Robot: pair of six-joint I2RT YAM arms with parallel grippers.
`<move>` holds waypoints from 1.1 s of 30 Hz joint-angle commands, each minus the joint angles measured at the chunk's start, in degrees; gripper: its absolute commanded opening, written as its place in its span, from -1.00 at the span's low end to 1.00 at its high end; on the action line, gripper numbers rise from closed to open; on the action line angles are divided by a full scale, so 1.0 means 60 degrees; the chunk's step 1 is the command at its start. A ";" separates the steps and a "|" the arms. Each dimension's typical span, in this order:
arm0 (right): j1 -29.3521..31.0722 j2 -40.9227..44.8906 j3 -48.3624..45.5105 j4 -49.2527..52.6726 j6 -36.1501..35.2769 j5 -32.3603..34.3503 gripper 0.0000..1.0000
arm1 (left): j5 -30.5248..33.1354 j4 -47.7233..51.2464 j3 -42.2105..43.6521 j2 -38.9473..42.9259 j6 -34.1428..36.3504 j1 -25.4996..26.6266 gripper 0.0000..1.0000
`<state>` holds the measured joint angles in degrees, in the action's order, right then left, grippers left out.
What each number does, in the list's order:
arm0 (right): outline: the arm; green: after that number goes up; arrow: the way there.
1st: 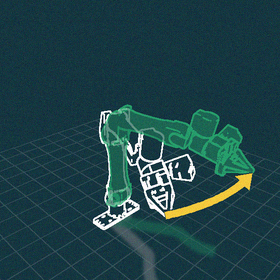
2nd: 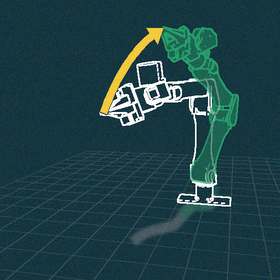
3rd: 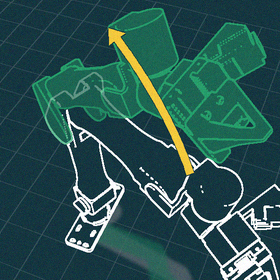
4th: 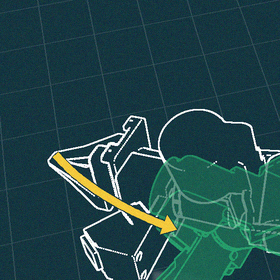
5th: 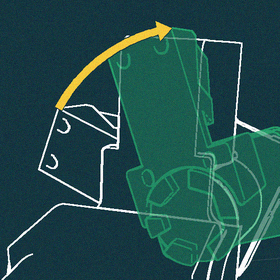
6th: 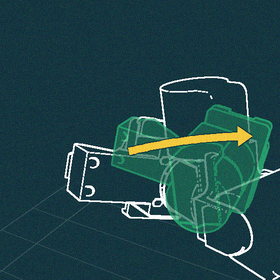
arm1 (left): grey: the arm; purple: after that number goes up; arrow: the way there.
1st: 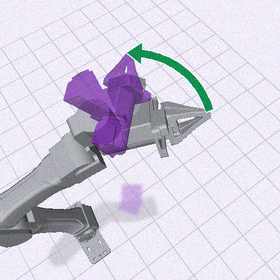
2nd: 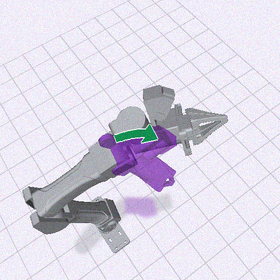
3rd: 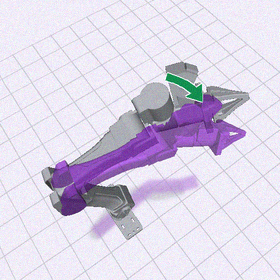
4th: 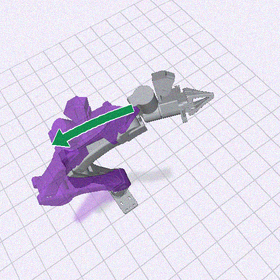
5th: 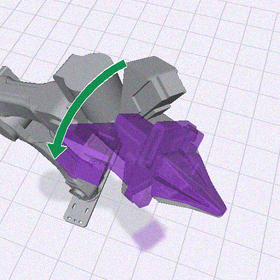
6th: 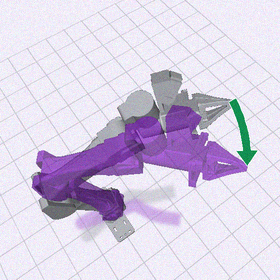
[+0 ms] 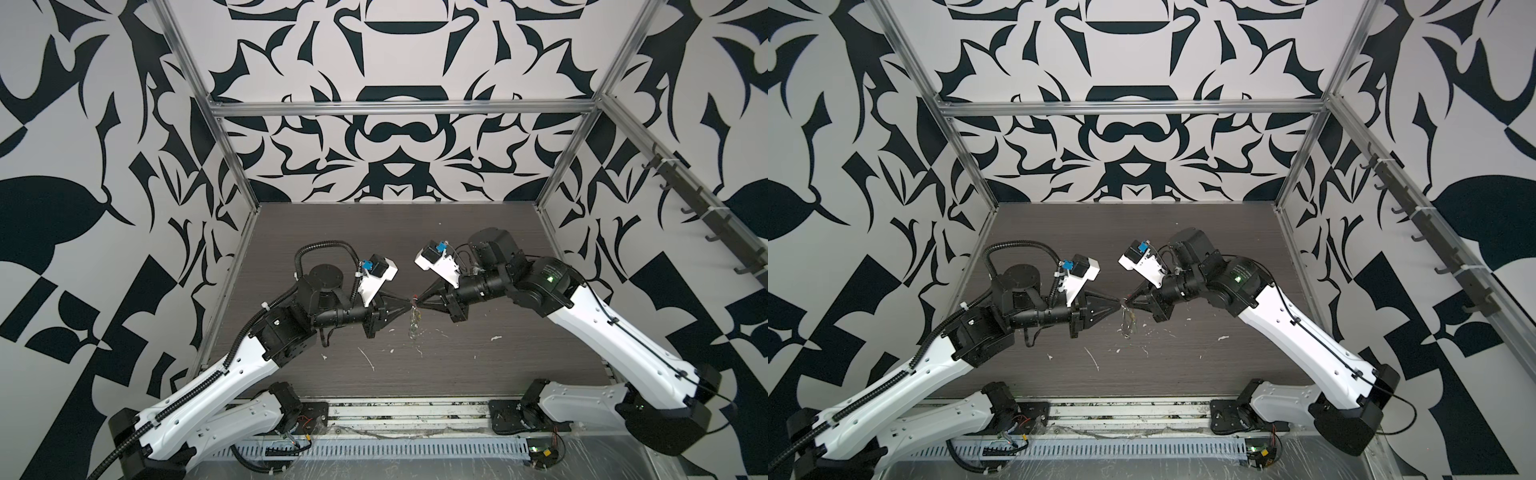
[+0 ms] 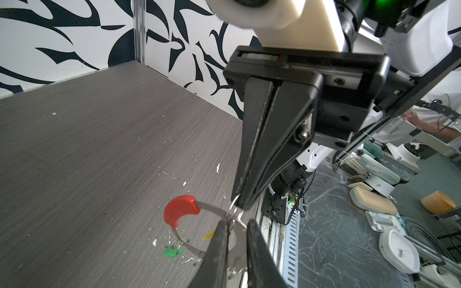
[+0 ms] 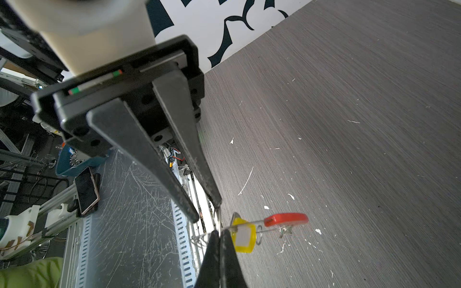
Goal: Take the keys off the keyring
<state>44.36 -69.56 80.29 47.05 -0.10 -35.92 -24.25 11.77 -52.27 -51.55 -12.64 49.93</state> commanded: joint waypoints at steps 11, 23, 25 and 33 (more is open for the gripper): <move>0.0224 -0.0206 0.0522 -0.0210 -0.0419 -0.0786 -1.00 | -0.0579 -0.0310 -0.0320 -0.0115 -0.0003 0.0037 -0.43; 0.0340 -0.0053 0.0476 -0.0129 -0.0467 -0.0570 -1.00 | 0.0970 -0.0469 0.0010 0.0779 -0.0031 0.0041 -0.18; 0.0341 -0.0081 0.0475 -0.0167 -0.0463 -0.0625 -1.00 | 0.0459 -0.0497 0.0004 0.0719 -0.0023 0.0042 -0.22; 0.0347 0.0013 0.0475 -0.0278 -0.0464 -0.0638 -1.00 | -0.0579 -0.0360 -0.0216 0.0193 -0.0108 0.0042 -0.26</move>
<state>46.28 -70.94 81.30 48.03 -2.00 -38.39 -23.33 10.09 -52.42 -50.09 -13.15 50.24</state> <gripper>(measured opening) 0.043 0.373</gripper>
